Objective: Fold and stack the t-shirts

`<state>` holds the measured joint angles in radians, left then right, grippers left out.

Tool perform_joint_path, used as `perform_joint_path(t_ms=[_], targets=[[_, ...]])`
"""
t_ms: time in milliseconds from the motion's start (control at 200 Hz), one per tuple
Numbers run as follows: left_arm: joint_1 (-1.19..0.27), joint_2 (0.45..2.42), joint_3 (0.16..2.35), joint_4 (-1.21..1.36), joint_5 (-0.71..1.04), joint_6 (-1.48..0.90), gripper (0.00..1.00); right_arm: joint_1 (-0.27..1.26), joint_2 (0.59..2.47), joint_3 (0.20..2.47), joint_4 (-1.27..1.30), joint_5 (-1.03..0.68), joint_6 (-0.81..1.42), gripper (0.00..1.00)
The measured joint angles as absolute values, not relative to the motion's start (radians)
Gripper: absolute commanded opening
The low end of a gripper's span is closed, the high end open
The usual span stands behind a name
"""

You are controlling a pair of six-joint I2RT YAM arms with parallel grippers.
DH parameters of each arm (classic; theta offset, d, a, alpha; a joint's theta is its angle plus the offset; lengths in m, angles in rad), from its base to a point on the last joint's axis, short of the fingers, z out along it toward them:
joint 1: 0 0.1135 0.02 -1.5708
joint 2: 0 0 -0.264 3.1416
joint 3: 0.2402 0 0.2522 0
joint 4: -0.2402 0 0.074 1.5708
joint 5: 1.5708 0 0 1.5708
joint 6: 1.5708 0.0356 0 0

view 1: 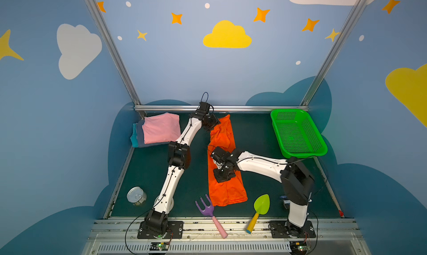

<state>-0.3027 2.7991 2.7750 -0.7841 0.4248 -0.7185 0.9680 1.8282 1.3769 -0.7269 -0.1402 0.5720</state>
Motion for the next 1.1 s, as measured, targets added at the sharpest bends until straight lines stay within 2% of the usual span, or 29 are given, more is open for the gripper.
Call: perform_joint_path(t_ms=[150, 205, 305, 406, 471, 526, 591, 641, 886, 1031, 1071, 1101], targets=[[-0.303, 2.659, 2.726, -0.851, 0.374, -0.680, 0.65, 0.871, 1.575, 1.320, -0.685, -0.146, 0.594, 0.24], [-0.296, 2.571, 2.682, -0.873, 0.341, -0.657, 0.58, 0.830, 1.515, 1.291, -0.676, -0.143, 0.606, 0.24], [-0.286, 2.386, 2.563, -0.888, 0.274, -0.611, 0.36, 0.764, 1.487, 1.232, -0.672, -0.141, 0.631, 0.24], [-0.281, 2.226, 2.408, -0.883, 0.204, -0.573, 0.28, 0.712, 1.523, 1.168, -0.677, -0.149, 0.653, 0.22], [-0.286, 2.170, 2.314, -0.875, 0.166, -0.559, 0.29, 0.692, 1.560, 1.144, -0.684, -0.153, 0.663, 0.21], [-0.292, 2.164, 2.261, -0.871, 0.148, -0.554, 0.35, 0.686, 1.591, 1.134, -0.685, -0.159, 0.670, 0.21], [-0.297, 2.193, 2.221, -0.872, 0.144, -0.553, 0.49, 0.686, 1.624, 1.124, -0.681, -0.170, 0.675, 0.20], [-0.301, 2.235, 2.206, -0.874, 0.141, -0.549, 0.53, 0.686, 1.650, 1.116, -0.676, -0.181, 0.676, 0.19], [-0.310, 2.407, 2.194, -0.881, 0.133, -0.550, 0.54, 0.687, 1.805, 1.093, -0.630, -0.240, 0.678, 0.16], [-0.310, 2.487, 2.268, -0.885, 0.133, -0.554, 0.57, 0.682, 1.810, 1.094, -0.614, -0.256, 0.678, 0.16], [-0.310, 2.513, 2.297, -0.883, 0.137, -0.556, 0.53, 0.682, 1.810, 1.093, -0.612, -0.257, 0.678, 0.15], [-0.310, 2.530, 2.317, -0.882, 0.142, -0.557, 0.46, 0.682, 1.810, 1.091, -0.611, -0.257, 0.677, 0.15]])
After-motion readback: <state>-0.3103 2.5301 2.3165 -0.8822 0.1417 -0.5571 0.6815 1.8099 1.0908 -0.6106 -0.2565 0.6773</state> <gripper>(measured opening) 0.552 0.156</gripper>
